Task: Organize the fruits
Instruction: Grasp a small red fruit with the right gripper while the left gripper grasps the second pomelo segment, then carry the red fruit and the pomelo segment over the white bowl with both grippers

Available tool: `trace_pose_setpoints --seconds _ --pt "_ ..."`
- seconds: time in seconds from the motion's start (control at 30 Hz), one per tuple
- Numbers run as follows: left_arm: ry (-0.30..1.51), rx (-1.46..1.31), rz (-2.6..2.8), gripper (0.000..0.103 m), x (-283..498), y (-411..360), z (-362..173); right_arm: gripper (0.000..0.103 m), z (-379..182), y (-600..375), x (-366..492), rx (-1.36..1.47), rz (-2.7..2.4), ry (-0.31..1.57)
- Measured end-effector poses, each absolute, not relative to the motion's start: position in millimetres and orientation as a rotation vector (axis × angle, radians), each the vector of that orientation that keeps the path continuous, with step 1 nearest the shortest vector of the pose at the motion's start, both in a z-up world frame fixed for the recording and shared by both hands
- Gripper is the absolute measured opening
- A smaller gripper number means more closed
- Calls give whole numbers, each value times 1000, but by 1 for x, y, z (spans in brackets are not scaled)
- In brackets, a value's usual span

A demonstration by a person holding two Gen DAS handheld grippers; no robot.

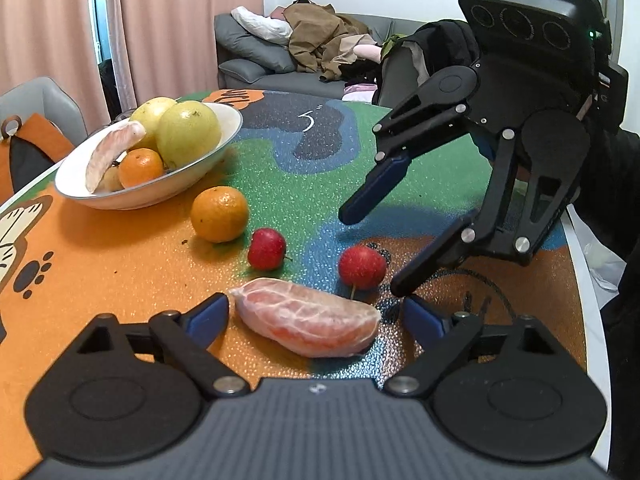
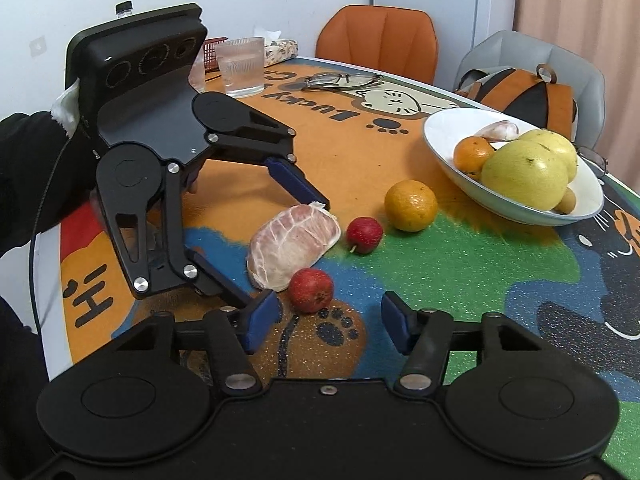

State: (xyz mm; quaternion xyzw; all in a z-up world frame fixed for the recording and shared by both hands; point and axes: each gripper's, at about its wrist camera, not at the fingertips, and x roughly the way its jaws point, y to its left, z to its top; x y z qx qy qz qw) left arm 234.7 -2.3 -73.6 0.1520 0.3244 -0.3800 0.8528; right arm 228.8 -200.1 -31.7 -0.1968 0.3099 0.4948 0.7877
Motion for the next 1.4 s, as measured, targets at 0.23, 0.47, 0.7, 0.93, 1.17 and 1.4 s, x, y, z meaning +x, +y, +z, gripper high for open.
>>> trace_pose_setpoints --seconds 0.23,0.47,0.7,0.93,1.17,1.4 --pt "682 302 -800 72 236 0 -70 47 -30 -198 232 -415 1052 674" --pt "682 306 -814 71 232 1 -69 42 -32 -195 233 -419 1078 687" --pt "688 309 -828 70 230 3 -68 35 -32 -193 234 -406 1086 682" --pt "688 310 -829 70 229 4 -68 25 -33 -192 236 -399 1078 678" --pt "688 308 -831 69 228 5 -68 25 -32 -195 236 -397 1060 673" --pt "676 291 -801 63 232 7 -65 25 -25 -205 244 -372 1009 655"
